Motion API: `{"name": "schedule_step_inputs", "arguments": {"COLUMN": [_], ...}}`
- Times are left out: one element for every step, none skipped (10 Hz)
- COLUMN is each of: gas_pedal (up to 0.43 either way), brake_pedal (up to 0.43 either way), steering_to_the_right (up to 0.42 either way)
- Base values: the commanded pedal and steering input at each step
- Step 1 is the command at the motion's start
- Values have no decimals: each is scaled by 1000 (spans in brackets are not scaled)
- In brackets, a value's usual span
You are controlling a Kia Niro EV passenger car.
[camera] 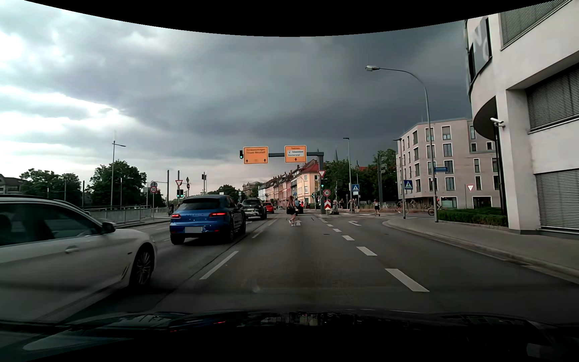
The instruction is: Follow the waypoints while adhering to traffic rules and regulations
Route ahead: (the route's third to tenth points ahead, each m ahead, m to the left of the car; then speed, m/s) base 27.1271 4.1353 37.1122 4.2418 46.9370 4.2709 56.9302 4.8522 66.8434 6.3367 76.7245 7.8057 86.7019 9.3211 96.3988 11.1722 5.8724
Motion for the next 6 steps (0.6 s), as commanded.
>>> {"name": "schedule_step_inputs", "arguments": {"gas_pedal": [47, 47, 47, 59, 79, 98], "brake_pedal": [0, 0, 0, 0, 0, 0], "steering_to_the_right": [-3, -5, -5, -7, -8, -9]}}
